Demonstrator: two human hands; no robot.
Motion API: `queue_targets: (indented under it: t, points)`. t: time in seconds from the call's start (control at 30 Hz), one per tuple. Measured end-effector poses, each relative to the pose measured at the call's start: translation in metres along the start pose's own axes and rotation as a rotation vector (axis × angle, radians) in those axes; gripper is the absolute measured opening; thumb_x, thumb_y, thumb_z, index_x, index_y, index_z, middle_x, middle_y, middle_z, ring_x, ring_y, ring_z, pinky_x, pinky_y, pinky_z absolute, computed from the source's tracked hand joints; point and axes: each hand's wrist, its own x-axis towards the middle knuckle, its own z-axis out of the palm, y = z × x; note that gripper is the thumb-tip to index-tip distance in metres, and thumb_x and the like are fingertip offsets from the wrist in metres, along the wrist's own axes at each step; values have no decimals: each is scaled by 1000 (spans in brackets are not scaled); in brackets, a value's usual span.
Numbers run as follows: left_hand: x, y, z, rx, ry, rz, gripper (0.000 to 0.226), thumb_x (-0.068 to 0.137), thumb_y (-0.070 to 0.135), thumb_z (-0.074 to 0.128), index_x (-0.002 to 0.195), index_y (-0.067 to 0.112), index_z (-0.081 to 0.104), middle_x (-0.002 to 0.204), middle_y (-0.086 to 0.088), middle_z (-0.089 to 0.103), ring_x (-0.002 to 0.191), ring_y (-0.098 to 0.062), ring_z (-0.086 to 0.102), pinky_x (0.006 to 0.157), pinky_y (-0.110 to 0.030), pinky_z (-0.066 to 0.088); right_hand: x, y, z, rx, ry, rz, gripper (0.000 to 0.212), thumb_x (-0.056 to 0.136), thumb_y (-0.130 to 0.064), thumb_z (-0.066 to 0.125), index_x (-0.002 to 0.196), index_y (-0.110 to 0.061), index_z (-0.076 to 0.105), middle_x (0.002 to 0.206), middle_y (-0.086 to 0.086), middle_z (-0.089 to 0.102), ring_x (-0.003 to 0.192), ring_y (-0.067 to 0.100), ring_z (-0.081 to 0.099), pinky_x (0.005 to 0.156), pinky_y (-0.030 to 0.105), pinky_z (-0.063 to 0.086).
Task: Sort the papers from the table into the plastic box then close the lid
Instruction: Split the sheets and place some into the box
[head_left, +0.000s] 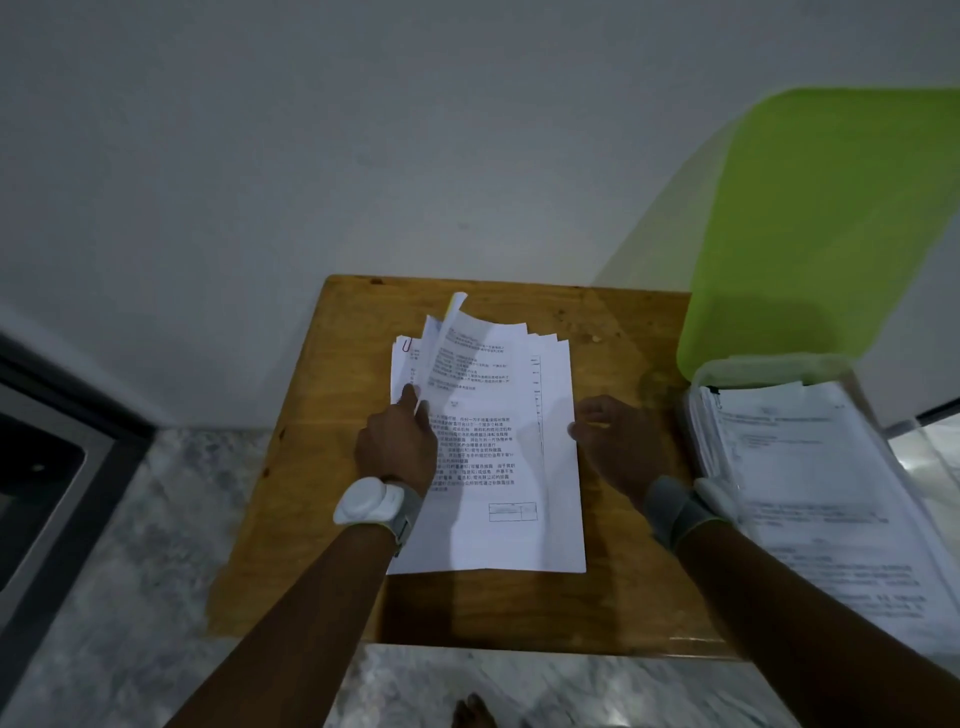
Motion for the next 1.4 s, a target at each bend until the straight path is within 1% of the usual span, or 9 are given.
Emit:
queue_targets:
  t: [0.1, 0.2, 0.3, 0.47, 0.6, 0.87, 1.03, 1.27, 1.4]
  points:
    - [-1, 1, -11, -116, 102, 94, 39, 100, 29, 47, 133, 14, 58, 129, -14, 64, 105, -36, 66, 82, -39, 53, 5, 4, 10, -94, -28, 39, 29, 89, -32, 63, 100, -7, 68, 105, 10, 71, 92, 25, 64, 93, 40, 53]
    - [6, 2, -28, -271, 178, 67, 30, 97, 25, 53, 118, 10, 69, 108, -18, 73, 93, -36, 69, 74, -28, 48, 3, 2, 23, -67, -31, 184, 51, 78, -56, 69, 109, -15, 64, 112, 3, 70, 96, 25, 66, 83, 38, 54]
    - [17, 0, -50, -340, 177, 2, 28, 96, 25, 53, 104, 7, 73, 98, -17, 74, 86, -36, 69, 68, -25, 43, -1, 3, 35, -50, -14, 213, 56, 70, -57, 77, 109, -22, 58, 116, 0, 69, 97, 26, 68, 63, 26, 45]
    - [24, 3, -83, -430, 191, 30, 28, 93, 16, 58, 119, 10, 66, 105, -6, 72, 88, -21, 65, 71, -19, 41, 0, 17, 29, 124, -59, 135, 43, 79, -33, 79, 118, -19, 68, 123, 3, 70, 106, 29, 67, 84, 33, 53]
    - [20, 11, -96, -472, 130, -30, 29, 93, 19, 57, 120, 10, 65, 110, -11, 71, 95, -29, 66, 82, -33, 52, -5, 29, -3, 254, 54, 40, 38, 85, -17, 73, 121, -11, 66, 124, 7, 69, 111, 32, 65, 98, 40, 50]
    - [-32, 86, -111, -557, 126, -35, 29, 93, 15, 58, 121, 12, 65, 100, -1, 65, 84, -18, 59, 75, -26, 44, -14, 33, -137, 357, 194, -68, 18, 82, -17, 72, 100, -17, 71, 98, 3, 75, 89, 25, 70, 81, 37, 57]
    - [-68, 163, -116, -585, 140, 19, 23, 93, 16, 58, 112, 7, 67, 98, -7, 68, 82, -23, 62, 71, -28, 46, -40, 73, -248, 411, 272, -108, 16, 79, -17, 76, 94, -23, 73, 88, -5, 75, 72, 4, 68, 60, 17, 51]
    - [-114, 239, -94, -665, 105, 22, 9, 89, 21, 61, 94, 27, 64, 87, 0, 70, 85, -26, 68, 79, -41, 58, -67, 146, -321, 388, 282, -19, 18, 77, -23, 77, 95, -24, 74, 90, -1, 74, 74, 13, 67, 63, 24, 49]
    - [-138, 262, -69, -661, 44, -28, 16, 88, 28, 61, 101, 22, 66, 96, -4, 72, 87, -26, 69, 81, -49, 59, -70, 185, -322, 357, 218, 44, 24, 79, -24, 77, 103, -22, 73, 101, 3, 74, 82, 19, 69, 72, 29, 55]
